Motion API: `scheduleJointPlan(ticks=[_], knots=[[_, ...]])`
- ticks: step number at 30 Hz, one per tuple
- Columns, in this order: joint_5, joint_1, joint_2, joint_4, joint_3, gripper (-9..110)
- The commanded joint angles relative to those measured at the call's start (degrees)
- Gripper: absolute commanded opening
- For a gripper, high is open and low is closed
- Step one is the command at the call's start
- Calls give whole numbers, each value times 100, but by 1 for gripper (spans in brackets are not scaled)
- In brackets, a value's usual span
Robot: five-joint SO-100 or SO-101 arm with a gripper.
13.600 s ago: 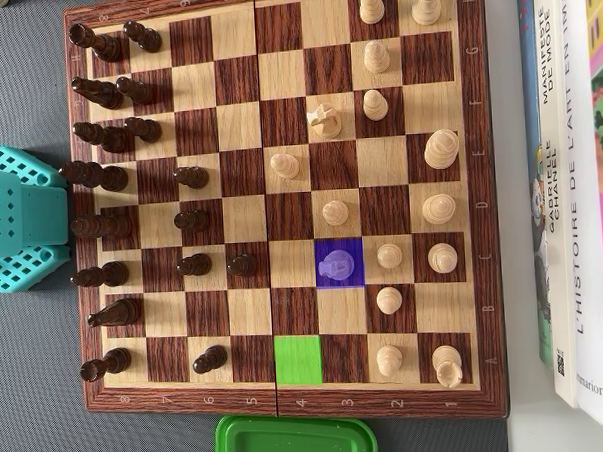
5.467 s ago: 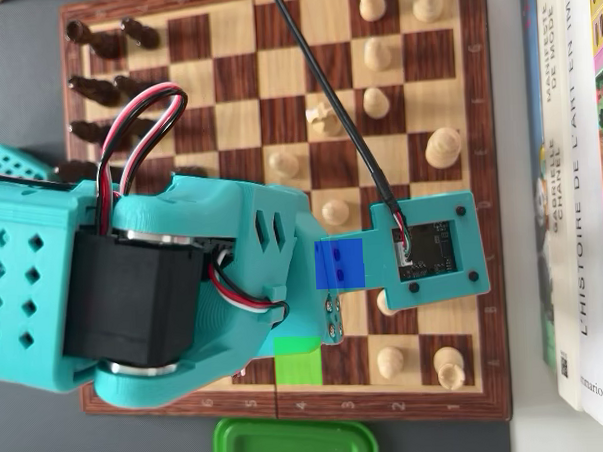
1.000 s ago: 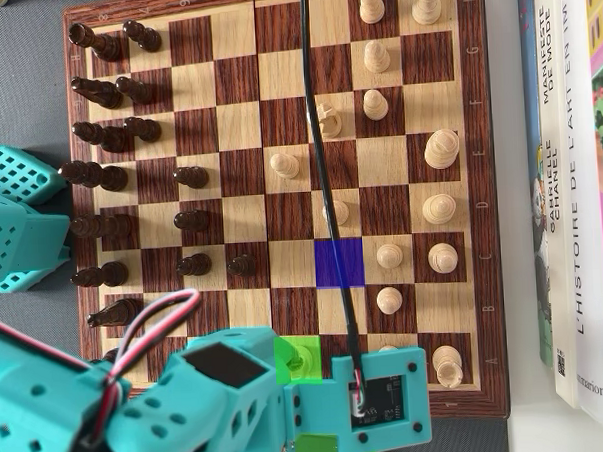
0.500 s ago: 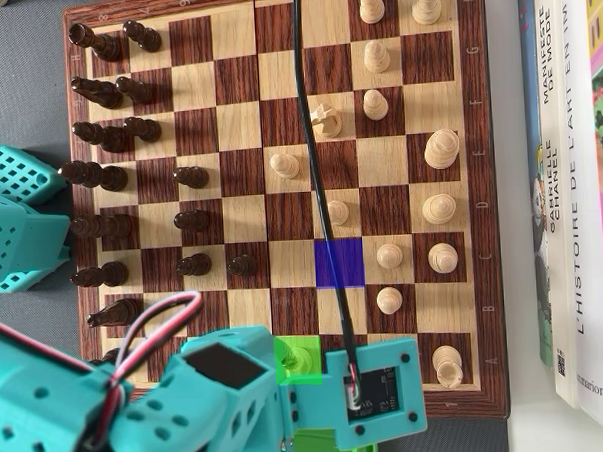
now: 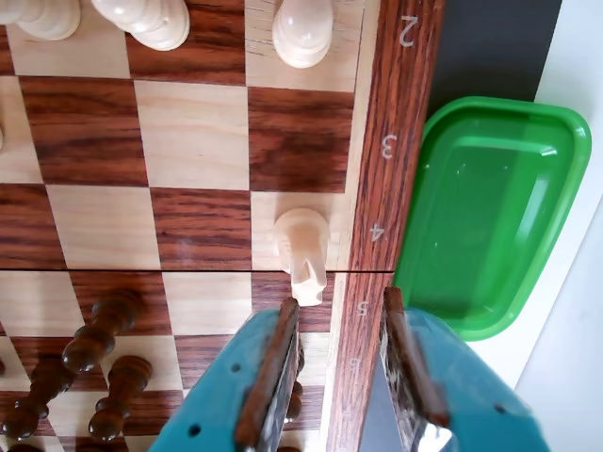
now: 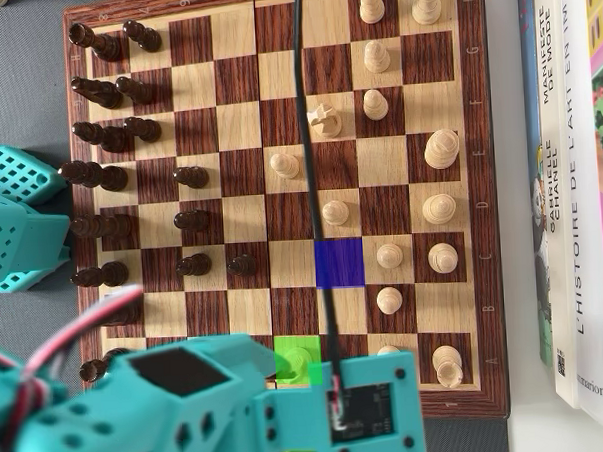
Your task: Play chess
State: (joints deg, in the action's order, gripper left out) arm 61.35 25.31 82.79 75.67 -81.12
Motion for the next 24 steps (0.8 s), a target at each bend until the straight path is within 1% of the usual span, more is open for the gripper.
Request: scheduleJointPlan(ticks=[1,6,20,24], knots=[[0,-18,606,26,-149,14],[18,-220,1222,26,-554,14],[861,-773,3867,-53,-2470,14],[1107,-1055,4605,-343,-2900,14]])
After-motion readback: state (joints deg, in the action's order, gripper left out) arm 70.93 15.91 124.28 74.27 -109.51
